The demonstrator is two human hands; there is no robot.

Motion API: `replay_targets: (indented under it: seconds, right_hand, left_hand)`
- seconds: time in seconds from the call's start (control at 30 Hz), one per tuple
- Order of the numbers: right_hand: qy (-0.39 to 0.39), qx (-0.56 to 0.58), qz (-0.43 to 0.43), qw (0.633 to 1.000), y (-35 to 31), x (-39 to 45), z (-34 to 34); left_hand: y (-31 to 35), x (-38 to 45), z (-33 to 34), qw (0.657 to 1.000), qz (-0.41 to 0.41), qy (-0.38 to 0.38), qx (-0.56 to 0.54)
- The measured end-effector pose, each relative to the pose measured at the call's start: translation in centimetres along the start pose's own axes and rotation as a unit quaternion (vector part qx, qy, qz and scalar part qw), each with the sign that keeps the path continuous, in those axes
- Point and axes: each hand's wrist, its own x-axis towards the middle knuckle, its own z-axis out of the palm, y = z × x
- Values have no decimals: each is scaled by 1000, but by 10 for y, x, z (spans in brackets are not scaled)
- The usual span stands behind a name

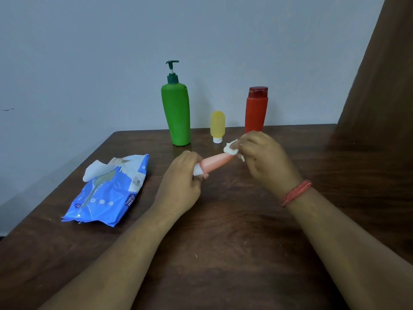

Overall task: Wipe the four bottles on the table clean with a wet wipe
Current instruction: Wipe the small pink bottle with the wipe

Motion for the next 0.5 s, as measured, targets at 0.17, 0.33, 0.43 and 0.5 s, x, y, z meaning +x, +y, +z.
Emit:
replay_targets:
  seconds: [0.17,0.33,0.43,0.5]
  right_hand:
    - [18,37,26,999,5,0,-5]
    - [-61,9,-120,991,-16,2,-3]
    - [-76,11,-60,995,-8,2,-3]
    - [-82,23,-7,996,0,0,-3]
  left_hand:
    - [0,2,0,998,46,42,25]
    - [-3,3,-2,992,94,50,72]
    - [-3,4,-3,987,113,68,89]
    - [-2,4,-3,985,119,76,99]
